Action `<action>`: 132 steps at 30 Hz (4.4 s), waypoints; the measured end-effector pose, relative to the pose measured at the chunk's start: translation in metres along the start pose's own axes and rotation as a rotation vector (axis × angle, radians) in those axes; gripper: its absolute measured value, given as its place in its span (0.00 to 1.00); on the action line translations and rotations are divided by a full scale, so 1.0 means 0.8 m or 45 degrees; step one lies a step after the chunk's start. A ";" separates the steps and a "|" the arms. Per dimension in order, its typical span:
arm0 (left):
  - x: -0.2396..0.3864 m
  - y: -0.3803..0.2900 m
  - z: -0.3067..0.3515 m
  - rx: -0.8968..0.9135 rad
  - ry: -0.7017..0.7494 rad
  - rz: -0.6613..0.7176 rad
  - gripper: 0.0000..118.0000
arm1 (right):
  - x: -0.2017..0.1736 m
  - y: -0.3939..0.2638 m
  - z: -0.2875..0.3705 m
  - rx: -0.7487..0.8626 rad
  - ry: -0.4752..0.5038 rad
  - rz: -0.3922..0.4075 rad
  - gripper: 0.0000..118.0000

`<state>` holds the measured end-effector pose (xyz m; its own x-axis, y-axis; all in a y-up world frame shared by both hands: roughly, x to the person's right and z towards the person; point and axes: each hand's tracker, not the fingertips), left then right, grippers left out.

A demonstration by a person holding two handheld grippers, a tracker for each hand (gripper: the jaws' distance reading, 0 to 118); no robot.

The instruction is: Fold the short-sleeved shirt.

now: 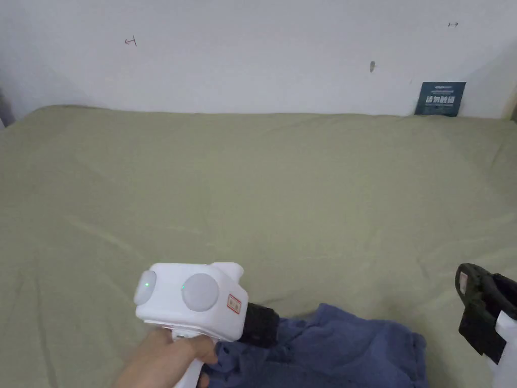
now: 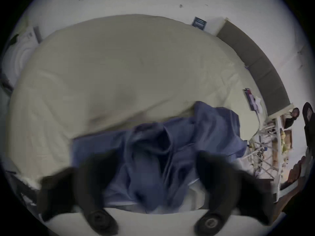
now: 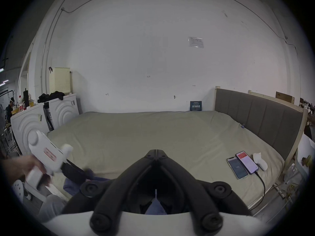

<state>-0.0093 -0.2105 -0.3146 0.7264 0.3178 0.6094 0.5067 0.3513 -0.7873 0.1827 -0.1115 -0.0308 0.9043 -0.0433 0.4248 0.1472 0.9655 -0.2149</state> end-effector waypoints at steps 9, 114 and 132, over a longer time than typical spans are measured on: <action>-0.040 -0.010 0.063 0.161 -0.185 0.035 0.16 | 0.008 -0.005 -0.003 -0.032 -0.010 -0.040 0.01; -0.035 -0.015 0.086 0.279 -0.223 0.124 0.00 | -0.002 0.016 0.001 0.096 -0.112 -0.011 0.01; -0.071 -0.041 -0.058 0.102 -0.610 0.281 0.00 | -0.035 -0.010 -0.015 -0.042 -0.003 0.039 0.01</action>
<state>-0.0457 -0.2807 -0.3281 0.5090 0.7518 0.4193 0.3150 0.2906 -0.9035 0.1608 -0.1209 -0.0517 0.9077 -0.0130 0.4194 0.1322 0.9575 -0.2565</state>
